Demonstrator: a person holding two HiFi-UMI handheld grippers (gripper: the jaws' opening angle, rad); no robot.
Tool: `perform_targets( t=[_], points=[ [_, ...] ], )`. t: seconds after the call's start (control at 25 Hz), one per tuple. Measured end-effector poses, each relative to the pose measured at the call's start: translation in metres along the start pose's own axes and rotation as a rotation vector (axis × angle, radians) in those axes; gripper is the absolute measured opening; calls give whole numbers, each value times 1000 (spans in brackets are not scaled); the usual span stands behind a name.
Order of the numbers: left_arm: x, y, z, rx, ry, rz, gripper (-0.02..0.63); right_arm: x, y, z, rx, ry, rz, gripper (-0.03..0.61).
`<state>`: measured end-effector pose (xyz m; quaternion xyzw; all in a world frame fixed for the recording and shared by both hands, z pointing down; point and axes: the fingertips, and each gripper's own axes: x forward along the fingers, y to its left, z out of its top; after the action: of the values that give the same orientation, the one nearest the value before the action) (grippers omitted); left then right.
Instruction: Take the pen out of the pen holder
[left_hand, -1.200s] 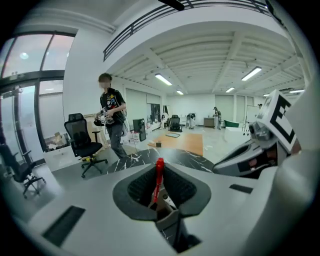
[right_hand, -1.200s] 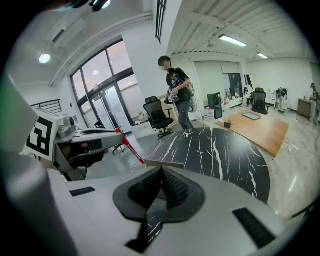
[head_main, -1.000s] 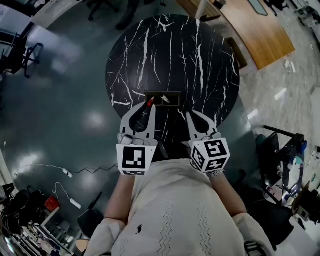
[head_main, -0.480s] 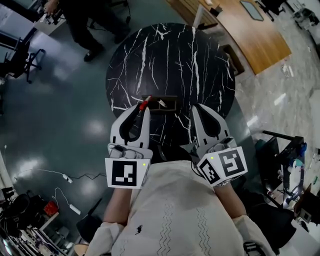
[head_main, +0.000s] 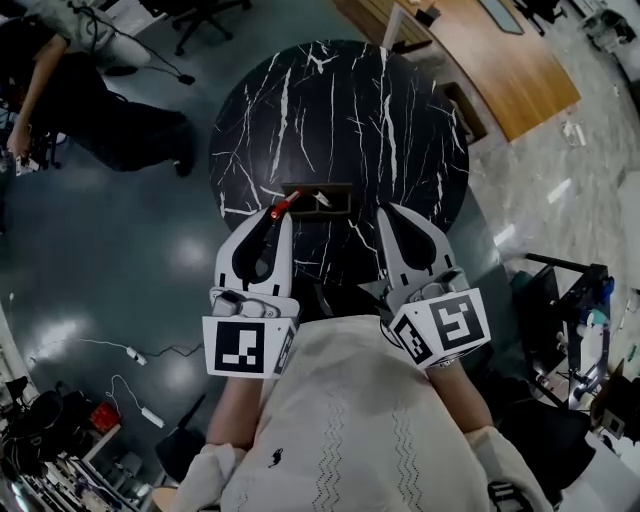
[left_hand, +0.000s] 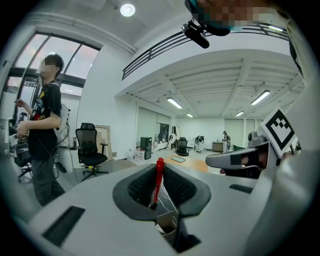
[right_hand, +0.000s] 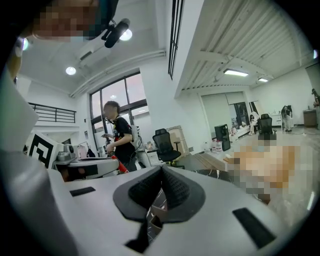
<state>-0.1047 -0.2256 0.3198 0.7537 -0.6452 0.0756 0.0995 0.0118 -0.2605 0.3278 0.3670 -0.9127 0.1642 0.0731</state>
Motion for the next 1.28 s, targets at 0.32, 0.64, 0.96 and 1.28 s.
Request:
perform_targets(
  t=[0.32, 0.64, 0.96, 1.28],
  points=[
    [-1, -9, 0, 12, -5, -17, 52, 4, 5, 5, 9, 7, 79, 17],
    [1, -16, -2, 7, -5, -26, 52, 4, 30, 4, -109, 41, 187, 17],
    [2, -16, -8, 31, 3, -27, 52, 7, 30, 2, -97, 34, 182, 17],
    [6, -13, -6, -1, -6, -5, 52, 9, 27, -7, -97, 52, 174, 17]
  ],
)
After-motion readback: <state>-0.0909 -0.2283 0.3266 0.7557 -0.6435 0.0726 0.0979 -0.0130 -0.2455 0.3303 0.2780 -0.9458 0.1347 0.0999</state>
